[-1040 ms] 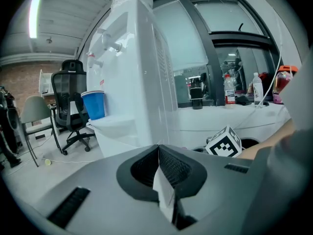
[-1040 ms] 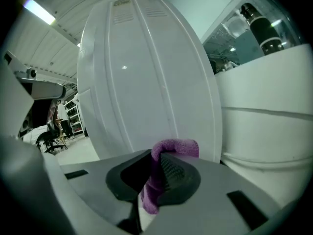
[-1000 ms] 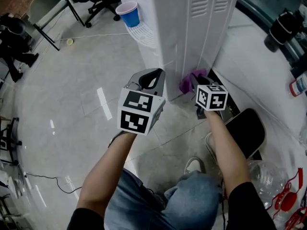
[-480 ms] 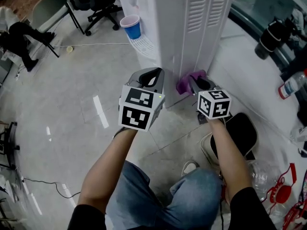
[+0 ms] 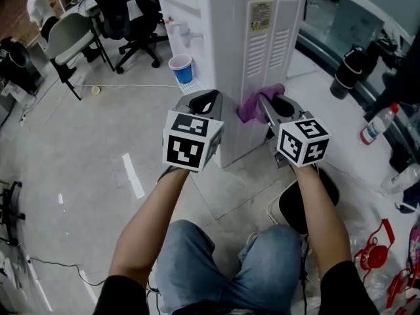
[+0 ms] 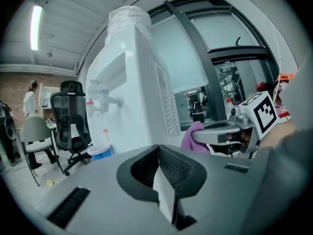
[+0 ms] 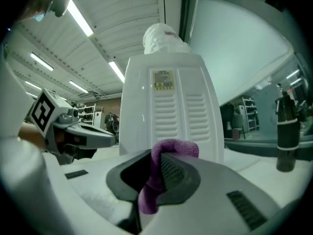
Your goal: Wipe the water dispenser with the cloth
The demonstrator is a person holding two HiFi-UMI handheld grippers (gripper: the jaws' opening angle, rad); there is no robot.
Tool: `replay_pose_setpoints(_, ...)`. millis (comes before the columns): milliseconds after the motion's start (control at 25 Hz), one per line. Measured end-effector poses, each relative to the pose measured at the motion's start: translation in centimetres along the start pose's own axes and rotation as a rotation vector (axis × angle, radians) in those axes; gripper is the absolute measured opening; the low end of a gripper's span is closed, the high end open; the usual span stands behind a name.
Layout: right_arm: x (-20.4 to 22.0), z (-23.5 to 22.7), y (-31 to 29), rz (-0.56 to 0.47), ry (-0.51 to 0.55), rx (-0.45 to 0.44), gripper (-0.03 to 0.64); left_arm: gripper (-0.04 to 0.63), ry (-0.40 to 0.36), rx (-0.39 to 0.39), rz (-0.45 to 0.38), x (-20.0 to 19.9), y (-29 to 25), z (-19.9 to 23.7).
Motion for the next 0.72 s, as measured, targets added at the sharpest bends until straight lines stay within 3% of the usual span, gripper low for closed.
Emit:
replay_pose_setpoints(280, -9.4, 2.2, 0.0, -0.082, 0.104, -0.051, 0.032, 0.026, 0.024, -0.012, -0.034, -3.7, 1.1, 1.5)
replay_pose_setpoints(720, -23.4, 5.2, -1.1, -0.209, 0.238, -0.107, 0.032, 0.026, -0.016, -0.037, -0.102, -10.2, 2.3, 3.1)
Point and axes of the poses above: the fingertips, and each gripper's own axes: y backward along the fingers, z to its left, x out of its underside, the point moved 1 cm from there along y, backward along the fingers, and after that the axes turned 4 degrees about -z, right-handed, at the moved point
